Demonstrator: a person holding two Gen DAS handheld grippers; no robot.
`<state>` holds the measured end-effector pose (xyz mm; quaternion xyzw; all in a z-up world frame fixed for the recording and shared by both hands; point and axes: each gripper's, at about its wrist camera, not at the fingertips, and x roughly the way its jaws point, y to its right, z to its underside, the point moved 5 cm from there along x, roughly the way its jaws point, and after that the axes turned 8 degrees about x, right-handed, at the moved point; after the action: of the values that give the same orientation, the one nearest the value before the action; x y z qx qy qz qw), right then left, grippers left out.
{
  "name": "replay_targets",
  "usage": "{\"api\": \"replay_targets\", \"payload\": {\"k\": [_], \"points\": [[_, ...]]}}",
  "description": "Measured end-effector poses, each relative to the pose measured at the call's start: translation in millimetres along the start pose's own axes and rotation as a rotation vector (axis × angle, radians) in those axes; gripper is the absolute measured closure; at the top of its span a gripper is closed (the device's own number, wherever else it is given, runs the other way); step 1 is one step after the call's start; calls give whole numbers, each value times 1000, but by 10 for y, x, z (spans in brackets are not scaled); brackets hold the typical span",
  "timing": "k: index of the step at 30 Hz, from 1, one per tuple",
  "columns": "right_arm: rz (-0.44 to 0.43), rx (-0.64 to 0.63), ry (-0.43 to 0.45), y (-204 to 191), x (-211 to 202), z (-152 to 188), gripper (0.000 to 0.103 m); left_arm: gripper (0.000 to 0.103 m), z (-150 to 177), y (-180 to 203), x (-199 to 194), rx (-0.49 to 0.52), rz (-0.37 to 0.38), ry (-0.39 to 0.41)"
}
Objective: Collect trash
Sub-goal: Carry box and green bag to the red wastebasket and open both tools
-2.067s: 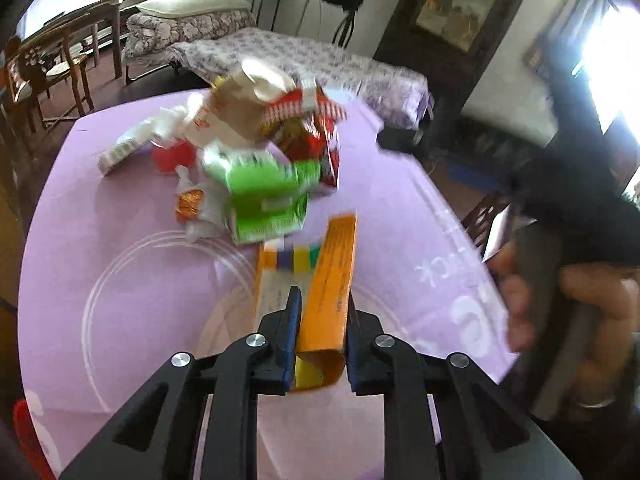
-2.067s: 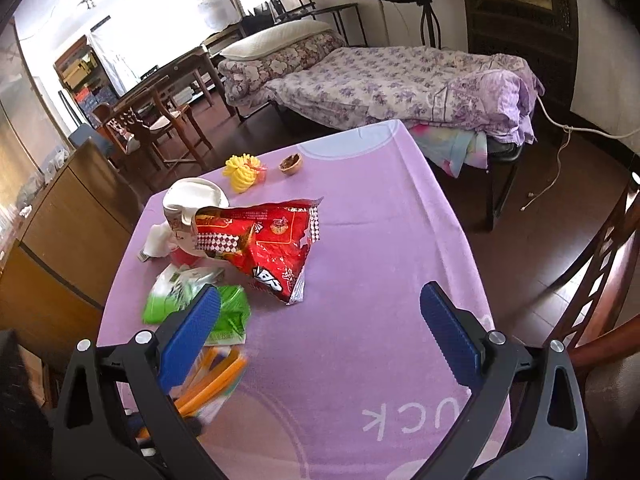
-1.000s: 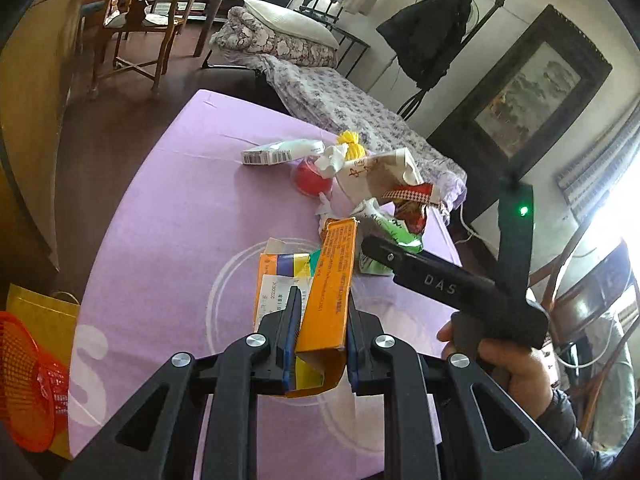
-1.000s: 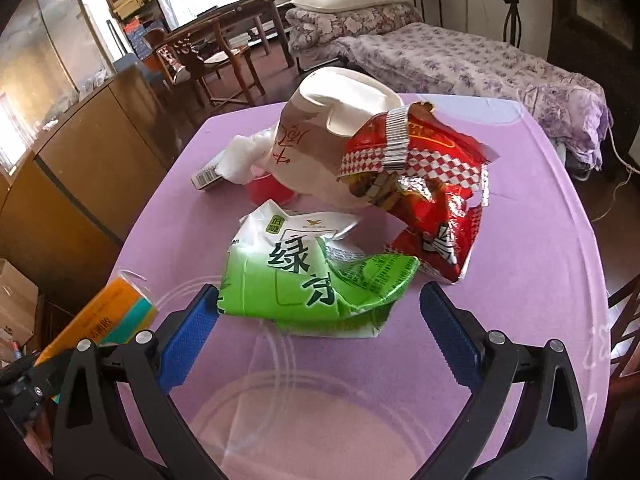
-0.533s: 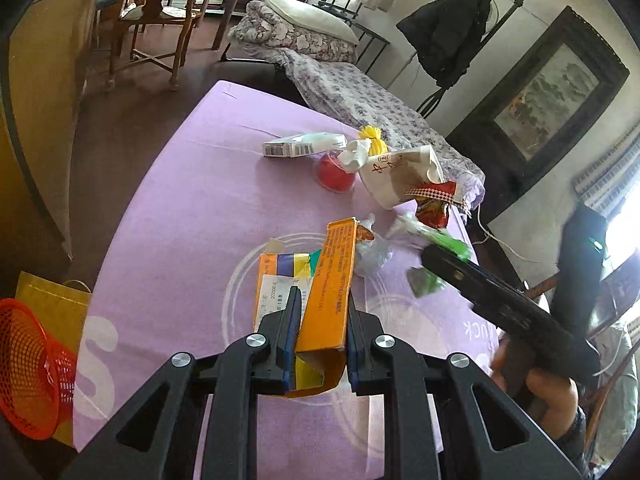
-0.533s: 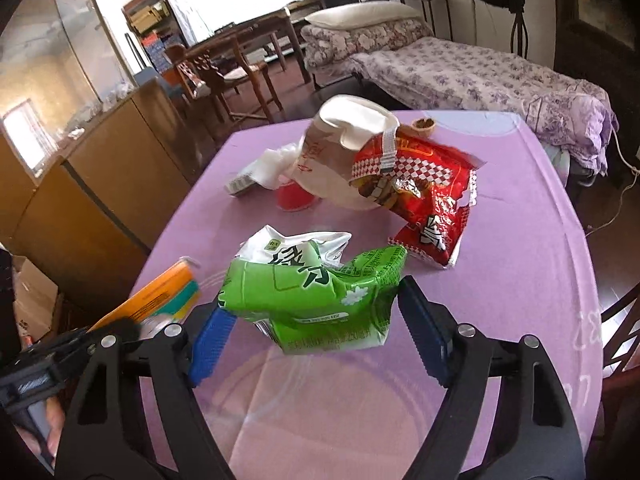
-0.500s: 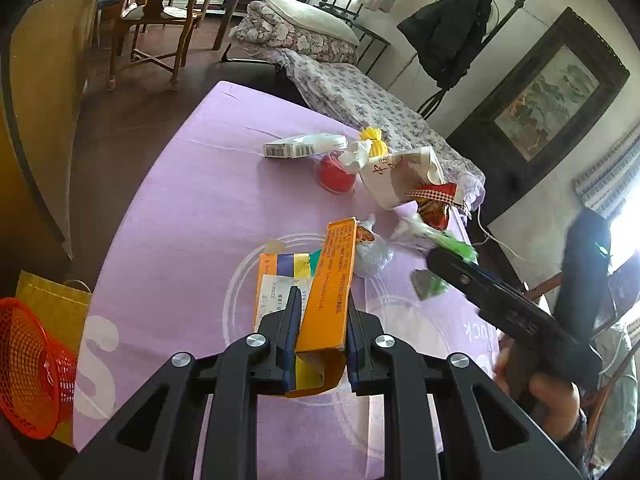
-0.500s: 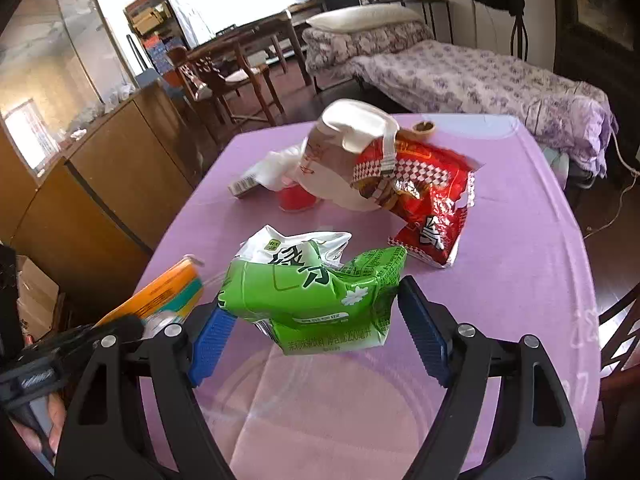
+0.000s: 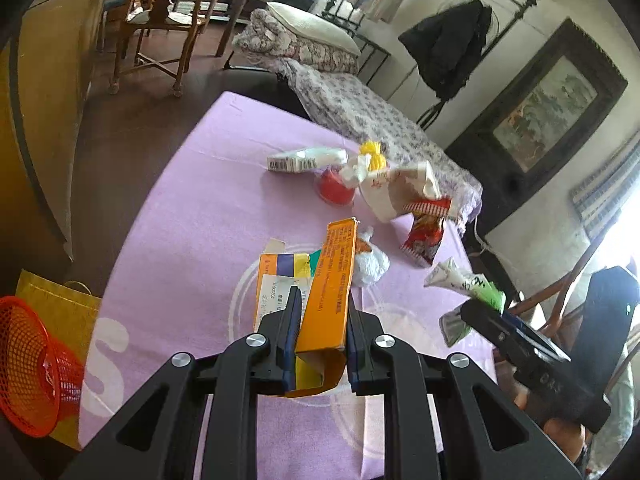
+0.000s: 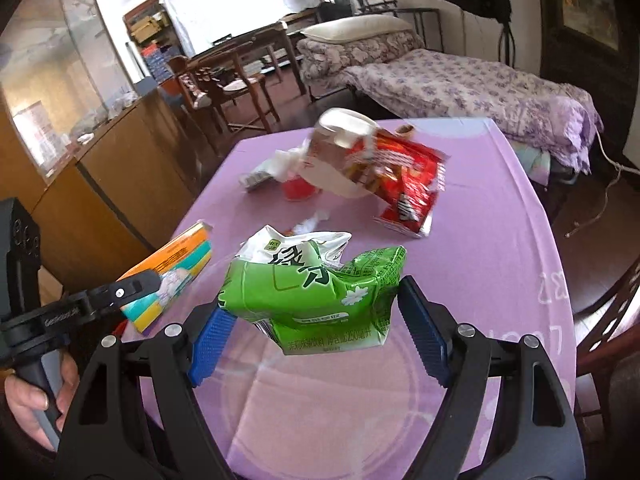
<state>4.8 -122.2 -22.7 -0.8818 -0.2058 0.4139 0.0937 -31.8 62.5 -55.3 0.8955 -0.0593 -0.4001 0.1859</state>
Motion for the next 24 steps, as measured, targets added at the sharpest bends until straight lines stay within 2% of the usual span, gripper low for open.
{"api": "replay_targets", "payload": {"k": [6,11,14,17,21,24], "points": [[-115,-69,-5,-530,-121,-30,26,84,-62,-140,-409,-24,-1,72],[-238,-169,-71,-1257,-39,83,26,84,-55,-513,-875,-90,-61,146],[-297,-221,-132,-1652,77,198,26,84,21,-853,-1136,-151,-126,173],[-369,-267,-229,-2142,265,386,26,83,155,-1242,-1363,-217,-198,185],[-399,-340,-300,-2657,449,582,26,83,462,-1883,-1582,-331,-308,157],[-413,-351,-378,-2968,614,742,26,83,683,-2248,-1720,-405,-362,139]]}}
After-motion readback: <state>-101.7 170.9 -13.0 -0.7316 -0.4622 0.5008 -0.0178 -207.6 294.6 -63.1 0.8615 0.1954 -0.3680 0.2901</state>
